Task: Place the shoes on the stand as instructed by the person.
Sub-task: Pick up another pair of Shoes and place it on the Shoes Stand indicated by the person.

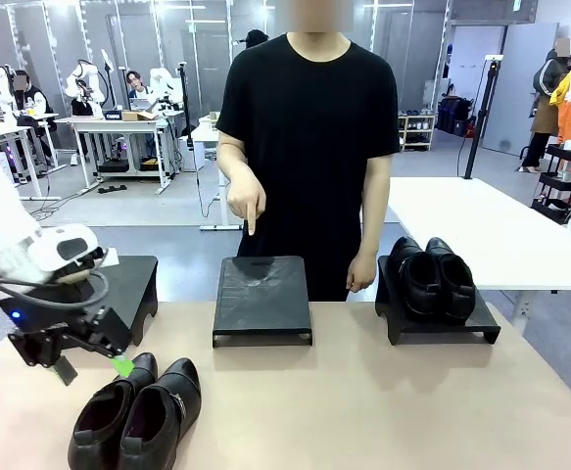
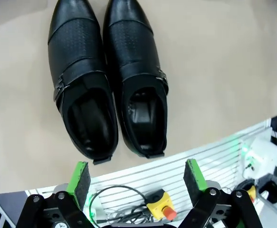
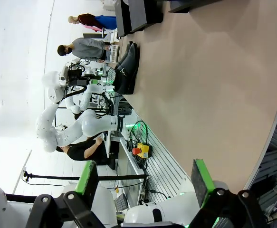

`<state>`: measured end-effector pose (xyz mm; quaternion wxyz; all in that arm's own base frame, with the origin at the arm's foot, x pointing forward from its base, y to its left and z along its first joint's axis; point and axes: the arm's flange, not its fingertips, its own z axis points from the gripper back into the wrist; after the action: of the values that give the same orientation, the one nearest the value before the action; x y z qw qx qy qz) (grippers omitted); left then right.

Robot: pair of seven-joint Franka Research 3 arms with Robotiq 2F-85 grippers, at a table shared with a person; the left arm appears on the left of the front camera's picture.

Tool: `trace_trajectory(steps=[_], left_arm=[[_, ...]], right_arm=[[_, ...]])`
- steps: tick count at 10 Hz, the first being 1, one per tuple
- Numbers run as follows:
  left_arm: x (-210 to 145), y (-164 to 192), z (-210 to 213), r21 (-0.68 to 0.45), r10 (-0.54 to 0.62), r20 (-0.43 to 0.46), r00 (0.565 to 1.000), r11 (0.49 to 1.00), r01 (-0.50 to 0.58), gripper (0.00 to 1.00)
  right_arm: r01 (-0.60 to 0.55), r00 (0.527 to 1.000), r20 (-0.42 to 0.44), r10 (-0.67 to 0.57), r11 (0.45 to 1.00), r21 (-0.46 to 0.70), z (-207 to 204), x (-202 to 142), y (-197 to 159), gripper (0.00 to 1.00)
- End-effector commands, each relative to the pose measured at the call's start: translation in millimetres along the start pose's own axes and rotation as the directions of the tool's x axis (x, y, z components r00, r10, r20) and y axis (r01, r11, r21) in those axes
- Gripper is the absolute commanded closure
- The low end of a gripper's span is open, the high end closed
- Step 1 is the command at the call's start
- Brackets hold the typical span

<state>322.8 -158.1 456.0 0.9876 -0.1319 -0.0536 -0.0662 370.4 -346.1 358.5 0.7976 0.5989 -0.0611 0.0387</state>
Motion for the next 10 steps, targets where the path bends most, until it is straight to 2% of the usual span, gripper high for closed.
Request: trace_trajectory(steps=[1, 7, 10], left_arm=[[18.5, -5.8, -23.6, 0.068, 0.086, 0.023, 0.996, 0.994, -0.087, 0.0], [38.3, -12.5, -79.8, 0.163, 0.153, 0.044, 0.987, 0.974, -0.159, 0.0], [42.2, -14.2, -104.4, 0.195, 0.19, 0.01, 0.982, 0.963, -0.188, 0.0]], right_arm=[[0.002, 1.0, 0.001, -0.002, 1.0, -0.014, -2.4, -2.6, 2.4, 0.0], [0.002, 1.0, 0.001, -0.002, 1.0, -0.014, -2.4, -2.6, 2.4, 0.0], [0.002, 1.0, 0.001, -0.002, 1.0, -0.014, -2.4, -2.6, 2.4, 0.0]])
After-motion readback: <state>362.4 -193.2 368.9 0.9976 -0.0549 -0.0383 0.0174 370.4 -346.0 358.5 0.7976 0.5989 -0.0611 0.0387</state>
